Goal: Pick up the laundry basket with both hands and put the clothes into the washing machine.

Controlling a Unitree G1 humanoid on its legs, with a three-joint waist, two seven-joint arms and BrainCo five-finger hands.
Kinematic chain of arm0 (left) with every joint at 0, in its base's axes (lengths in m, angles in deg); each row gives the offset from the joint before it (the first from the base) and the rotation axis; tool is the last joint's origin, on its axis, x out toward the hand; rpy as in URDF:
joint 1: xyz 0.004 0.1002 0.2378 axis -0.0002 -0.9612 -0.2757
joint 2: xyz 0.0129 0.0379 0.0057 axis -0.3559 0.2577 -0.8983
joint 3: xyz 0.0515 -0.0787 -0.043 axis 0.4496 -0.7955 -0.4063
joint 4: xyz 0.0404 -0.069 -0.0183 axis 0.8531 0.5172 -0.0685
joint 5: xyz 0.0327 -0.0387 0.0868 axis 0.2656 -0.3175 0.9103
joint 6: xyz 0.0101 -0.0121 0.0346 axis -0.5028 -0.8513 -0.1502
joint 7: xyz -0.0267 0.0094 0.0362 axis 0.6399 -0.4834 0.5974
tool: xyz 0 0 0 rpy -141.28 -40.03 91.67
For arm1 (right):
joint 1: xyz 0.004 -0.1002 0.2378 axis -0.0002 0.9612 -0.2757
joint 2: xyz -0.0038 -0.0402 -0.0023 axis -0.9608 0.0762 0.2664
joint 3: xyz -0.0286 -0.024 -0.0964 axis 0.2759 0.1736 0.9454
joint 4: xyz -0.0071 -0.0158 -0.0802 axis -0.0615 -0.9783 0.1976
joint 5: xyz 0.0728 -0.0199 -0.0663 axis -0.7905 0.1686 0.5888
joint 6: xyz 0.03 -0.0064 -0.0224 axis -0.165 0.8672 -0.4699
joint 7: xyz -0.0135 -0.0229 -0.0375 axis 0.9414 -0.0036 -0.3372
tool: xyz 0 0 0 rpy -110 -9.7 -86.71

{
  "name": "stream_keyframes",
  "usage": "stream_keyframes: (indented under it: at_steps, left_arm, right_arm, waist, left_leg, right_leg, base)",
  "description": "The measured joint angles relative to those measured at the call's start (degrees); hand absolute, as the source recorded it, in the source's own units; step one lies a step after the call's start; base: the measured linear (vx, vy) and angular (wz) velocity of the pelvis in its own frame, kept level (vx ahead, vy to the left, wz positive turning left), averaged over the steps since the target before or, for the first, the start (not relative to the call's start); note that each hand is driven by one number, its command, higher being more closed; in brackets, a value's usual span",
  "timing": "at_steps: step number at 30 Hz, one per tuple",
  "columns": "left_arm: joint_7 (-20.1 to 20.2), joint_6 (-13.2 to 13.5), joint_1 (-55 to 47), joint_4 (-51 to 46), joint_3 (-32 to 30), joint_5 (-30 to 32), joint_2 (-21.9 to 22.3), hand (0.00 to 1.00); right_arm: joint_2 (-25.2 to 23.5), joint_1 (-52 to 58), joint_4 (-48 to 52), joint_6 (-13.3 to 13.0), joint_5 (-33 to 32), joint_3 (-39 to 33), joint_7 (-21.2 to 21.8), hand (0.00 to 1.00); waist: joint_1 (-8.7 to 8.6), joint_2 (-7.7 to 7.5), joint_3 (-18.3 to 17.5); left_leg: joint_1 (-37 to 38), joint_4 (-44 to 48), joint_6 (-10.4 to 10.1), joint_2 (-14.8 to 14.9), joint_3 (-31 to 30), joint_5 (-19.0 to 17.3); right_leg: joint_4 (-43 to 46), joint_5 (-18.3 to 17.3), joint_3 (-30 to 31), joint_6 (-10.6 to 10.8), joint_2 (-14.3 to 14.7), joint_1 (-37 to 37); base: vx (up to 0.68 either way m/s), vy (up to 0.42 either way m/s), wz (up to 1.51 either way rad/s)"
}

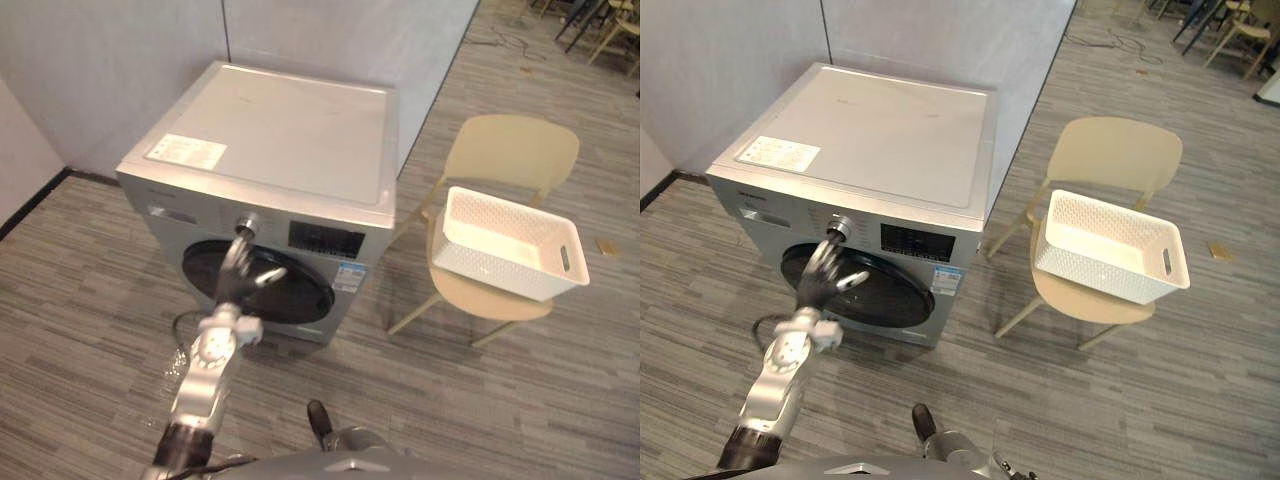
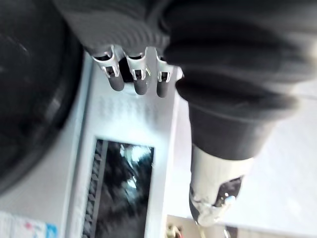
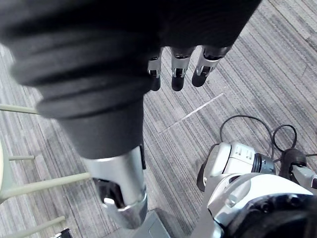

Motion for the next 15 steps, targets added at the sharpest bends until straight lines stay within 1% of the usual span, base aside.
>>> stream_keyframes:
  at_steps: [1, 2, 3, 4, 5, 6, 7, 8, 10, 13, 15]
  left_arm:
    - [0.00, -0.12, -0.61, 0.96, -1.09, 0.00, 0.03, 0.00]
    - [-0.02, -0.25, -1.99, 2.68, -2.86, 0.05, 0.05, 0.00]
    - [0.01, -0.33, -3.57, 4.37, -4.15, 0.10, 0.10, 0.00]
    - [0.05, -0.39, -4.27, 5.38, -4.56, 0.10, 0.16, 0.00]
    - [0.11, -0.55, -5.38, 6.72, -5.05, 0.14, 0.27, 0.00]
    - [0.26, -0.92, -7.03, 8.64, -5.63, 0.23, 0.39, 0.00]
    - [0.35, -1.20, -7.86, 10.38, -5.95, 0.29, 0.63, 0.00]
    - [0.46, -1.45, -8.27, 12.41, -6.13, 0.50, 0.98, 0.00]
    - [1.18, -2.14, -8.78, 17.89, -7.44, 2.30, 2.16, 0.00]
    - [1.27, -2.54, -8.91, 24.70, -9.28, 2.51, 3.69, 0.00]
    - [1.03, -2.89, -8.78, 33.97, -12.89, 2.99, 5.19, 0.00]
  right_arm:
    - [-0.01, 0.01, 0.00, -0.03, 0.00, -0.08, -0.01, 0.00]
    - [-0.04, -0.01, 0.00, -0.08, -0.02, -0.79, -0.02, 0.00]
    - [-0.05, 0.01, 0.01, -0.17, -0.04, -0.98, -0.02, 0.00]
    - [-0.05, 0.12, 0.00, -0.18, -0.06, -0.98, -0.01, 0.00]
    - [0.00, 0.21, 0.02, -0.19, -0.09, -0.99, -0.03, 0.00]
    - [0.01, 0.36, 0.03, -0.19, -0.54, -0.97, -0.06, 0.00]
    - [-0.05, 0.37, 0.02, -0.19, -1.16, -0.92, -0.06, 0.00]
    - [-0.01, 0.45, 0.03, -0.20, -1.22, -0.93, -0.08, 0.00]
    - [-0.01, 0.53, 0.02, -0.19, -1.22, -0.92, -0.16, 0.00]
    - [-0.02, 0.45, -0.05, -0.09, -1.16, -0.92, -0.73, 0.00]
    - [-0.01, -0.11, -0.31, 0.08, -1.10, -0.94, -2.08, 0.00]
  waist:
    - [0.35, 0.00, -0.01]
    - [1.10, -0.04, -0.10]
    - [1.59, 0.17, -0.41]
    - [1.61, 0.30, -0.66]
    - [1.84, 0.76, -0.76]
    - [2.18, 1.01, -1.57]
    - [2.21, 0.72, -2.20]
    - [2.23, 1.17, -2.18]
    - [2.36, 1.27, -2.26]
    - [2.52, 1.03, -2.44]
    - [3.08, 0.97, -2.52]
  left_leg:
    - [0.06, -0.06, 0.00, -0.01, -0.26, 0.00]
    - [0.40, -0.30, 0.00, -0.06, -0.45, 0.00]
    - [0.72, -0.75, 0.01, -0.20, -1.08, 0.07]
    - [0.70, -0.90, 0.04, -0.25, -1.49, 0.11]
    - [0.79, -1.11, 0.04, -0.31, -1.77, 0.14]
    - [1.07, -1.64, 0.06, -0.66, -1.80, 0.27]
    - [1.39, -2.00, 0.13, -0.97, -2.11, 0.43]
    - [1.62, -2.01, 0.13, -1.03, -2.67, 0.44]
    - [1.81, -2.06, 0.17, -1.41, -3.77, 0.65]
    - [2.18, -3.64, 0.11, -2.25, -4.84, 1.67]
    - [3.00, -5.18, 0.21, -2.86, -5.15, 2.64]
  right_leg:
    - [0.01, 0.00, -0.37, 0.00, -0.05, 0.20]
    - [0.01, 0.00, -0.77, 0.00, -0.09, 0.57]
    - [0.02, -0.02, -1.57, -0.02, -0.21, 1.00]
    - [0.03, -0.03, -1.97, -0.03, -0.30, 1.19]
    - [0.08, -0.19, -2.32, -0.13, -0.39, 1.58]
    - [0.09, -0.77, -2.77, -0.35, -0.71, 1.68]
    - [0.13, -1.18, -3.30, -0.45, -1.00, 1.98]
    - [0.25, -1.29, -3.70, -0.43, -1.08, 2.42]
    - [0.71, -2.18, -5.09, -0.52, -1.61, 2.90]
    - [1.25, -2.53, -6.23, -0.57, -2.25, 2.88]
    - [1.35, -2.64, -6.52, -0.59, -2.58, 3.12]
  base:
    - [0.08, 0.037, 0.27]
    - [0.04, 0.034, 0.21]
    - [0.03, 0.041, 0.22]
    - [0.00, 0.033, 0.26]
    - [-0.01, 0.033, 0.17]
    - [0.01, 0.023, 0.14]
    - [0.02, 0.015, 0.16]
    - [0.01, 0.006, 0.27]
    - [-0.02, 0.002, 0.29]
    - [-0.04, -0.007, 0.23]
    - [-0.04, -0.010, 0.10]
